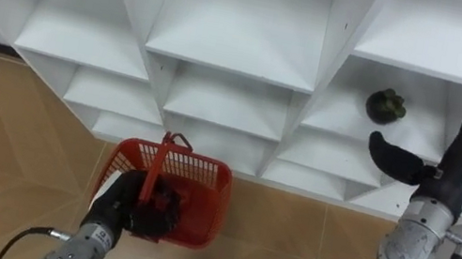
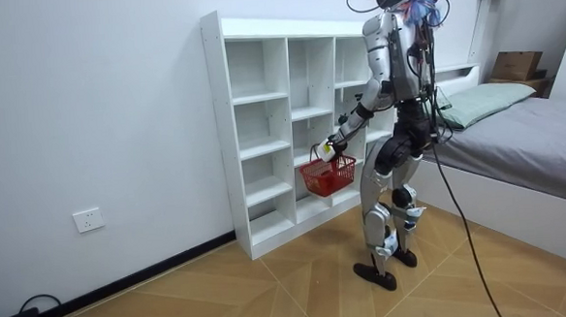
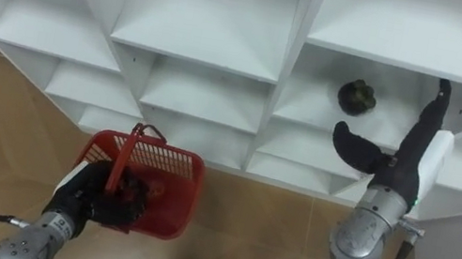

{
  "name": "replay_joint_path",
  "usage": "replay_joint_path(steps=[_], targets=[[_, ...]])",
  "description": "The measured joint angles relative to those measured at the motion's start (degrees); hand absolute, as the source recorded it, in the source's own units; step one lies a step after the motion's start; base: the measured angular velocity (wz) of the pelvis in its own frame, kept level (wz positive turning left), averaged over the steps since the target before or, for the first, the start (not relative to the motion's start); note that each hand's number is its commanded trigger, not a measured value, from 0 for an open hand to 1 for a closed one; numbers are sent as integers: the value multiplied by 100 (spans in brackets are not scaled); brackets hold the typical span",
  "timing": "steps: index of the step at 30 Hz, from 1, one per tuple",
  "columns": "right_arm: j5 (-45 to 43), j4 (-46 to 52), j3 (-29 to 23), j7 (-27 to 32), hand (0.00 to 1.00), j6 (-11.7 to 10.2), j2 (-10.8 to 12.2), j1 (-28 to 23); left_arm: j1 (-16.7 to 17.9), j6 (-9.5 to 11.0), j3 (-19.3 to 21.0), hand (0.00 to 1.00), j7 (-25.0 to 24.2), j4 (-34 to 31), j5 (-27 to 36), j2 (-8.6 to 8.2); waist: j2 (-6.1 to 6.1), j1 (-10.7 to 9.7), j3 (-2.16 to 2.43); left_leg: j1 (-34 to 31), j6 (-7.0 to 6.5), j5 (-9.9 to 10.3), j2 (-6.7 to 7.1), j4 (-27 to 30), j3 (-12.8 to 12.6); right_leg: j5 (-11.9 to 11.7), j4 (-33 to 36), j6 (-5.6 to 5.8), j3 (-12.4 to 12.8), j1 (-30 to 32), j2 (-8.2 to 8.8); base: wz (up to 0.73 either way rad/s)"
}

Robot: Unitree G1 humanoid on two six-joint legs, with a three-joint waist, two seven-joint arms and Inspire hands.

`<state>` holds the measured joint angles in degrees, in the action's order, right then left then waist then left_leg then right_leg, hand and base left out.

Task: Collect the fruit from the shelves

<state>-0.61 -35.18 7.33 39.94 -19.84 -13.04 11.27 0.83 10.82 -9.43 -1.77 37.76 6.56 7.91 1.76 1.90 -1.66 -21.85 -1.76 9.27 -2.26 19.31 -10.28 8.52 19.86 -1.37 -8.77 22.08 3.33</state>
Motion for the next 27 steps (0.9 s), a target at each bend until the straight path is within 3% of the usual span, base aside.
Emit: replay_joint_path(steps=[21, 27], targets=[[210, -23, -134, -112, 0, 0, -81, 448, -79, -9, -1, 100, -19, 75, 15, -11, 5, 32, -5, -146, -19, -13, 45, 55, -2, 150, 282, -13, -87, 198, 101, 3], [296, -502, -177, -166, 0, 1, -95, 652, -146, -9, -90, 100, -21, 127, 7, -26, 33, 26, -29, -146, -31, -20, 83, 34, -5, 180, 314, 4, -93, 226, 148, 0]])
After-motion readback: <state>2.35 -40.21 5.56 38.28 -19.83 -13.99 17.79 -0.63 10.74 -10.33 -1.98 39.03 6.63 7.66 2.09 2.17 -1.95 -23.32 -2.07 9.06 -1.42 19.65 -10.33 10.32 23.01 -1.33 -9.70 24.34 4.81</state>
